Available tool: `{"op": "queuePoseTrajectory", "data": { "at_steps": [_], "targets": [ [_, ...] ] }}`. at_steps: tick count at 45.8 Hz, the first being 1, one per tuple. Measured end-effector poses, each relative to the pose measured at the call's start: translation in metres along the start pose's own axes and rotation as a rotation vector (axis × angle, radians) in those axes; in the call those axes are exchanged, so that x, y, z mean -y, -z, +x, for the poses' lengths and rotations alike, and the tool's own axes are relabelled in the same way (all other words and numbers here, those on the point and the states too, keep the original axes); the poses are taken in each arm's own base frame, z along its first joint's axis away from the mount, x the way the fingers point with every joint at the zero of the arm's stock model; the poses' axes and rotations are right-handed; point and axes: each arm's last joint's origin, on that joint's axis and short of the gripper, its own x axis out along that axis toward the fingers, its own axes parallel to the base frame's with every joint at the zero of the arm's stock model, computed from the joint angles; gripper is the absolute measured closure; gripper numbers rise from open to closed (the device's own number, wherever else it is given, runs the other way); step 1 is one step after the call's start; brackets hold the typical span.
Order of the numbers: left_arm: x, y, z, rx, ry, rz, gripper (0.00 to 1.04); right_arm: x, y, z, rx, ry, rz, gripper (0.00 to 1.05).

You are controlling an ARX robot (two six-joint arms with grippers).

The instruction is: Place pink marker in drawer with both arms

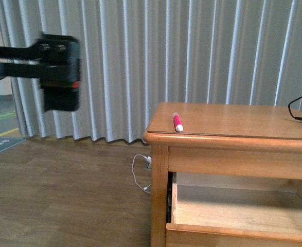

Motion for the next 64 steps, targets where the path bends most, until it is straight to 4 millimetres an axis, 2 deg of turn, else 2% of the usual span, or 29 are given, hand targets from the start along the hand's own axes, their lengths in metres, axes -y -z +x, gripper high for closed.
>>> {"op": "queuePoseTrajectory", "data": {
  "at_steps": [3, 12, 19, 28, 33, 43, 55, 64],
  "targets": [
    [0.012, -0.006, 0.029, -0.015, 0.023, 0.013, 0.06, 0.0, 0.0, 0.0, 0.0, 0.0, 0.0, 0.09],
    [0.048, -0.012, 0.097, -0.05, 0.065, 0.034, 0.06, 0.0, 0.0, 0.0, 0.0, 0.0, 0.0, 0.09],
    [0.07, -0.008, 0.131, -0.09, 0.114, 0.043, 0.06, 0.0, 0.0, 0.0, 0.0, 0.0, 0.0, 0.09],
    [0.092, 0.005, 0.166, -0.138, 0.157, 0.054, 0.06, 0.0, 0.0, 0.0, 0.0, 0.0, 0.0, 0.09],
    [0.101, 0.01, 0.18, -0.153, 0.175, 0.059, 0.06, 0.0, 0.0, 0.0, 0.0, 0.0, 0.0, 0.09],
    [0.134, 0.019, 0.205, -0.181, 0.23, 0.08, 0.06, 0.0, 0.0, 0.0, 0.0, 0.0, 0.0, 0.09],
    [0.158, 0.03, 0.215, -0.245, 0.256, 0.113, 0.06, 0.0, 0.0, 0.0, 0.0, 0.0, 0.0, 0.09],
    [0.163, 0.032, 0.22, -0.263, 0.257, 0.123, 0.06, 0.0, 0.0, 0.0, 0.0, 0.0, 0.0, 0.09]
  ]
}}
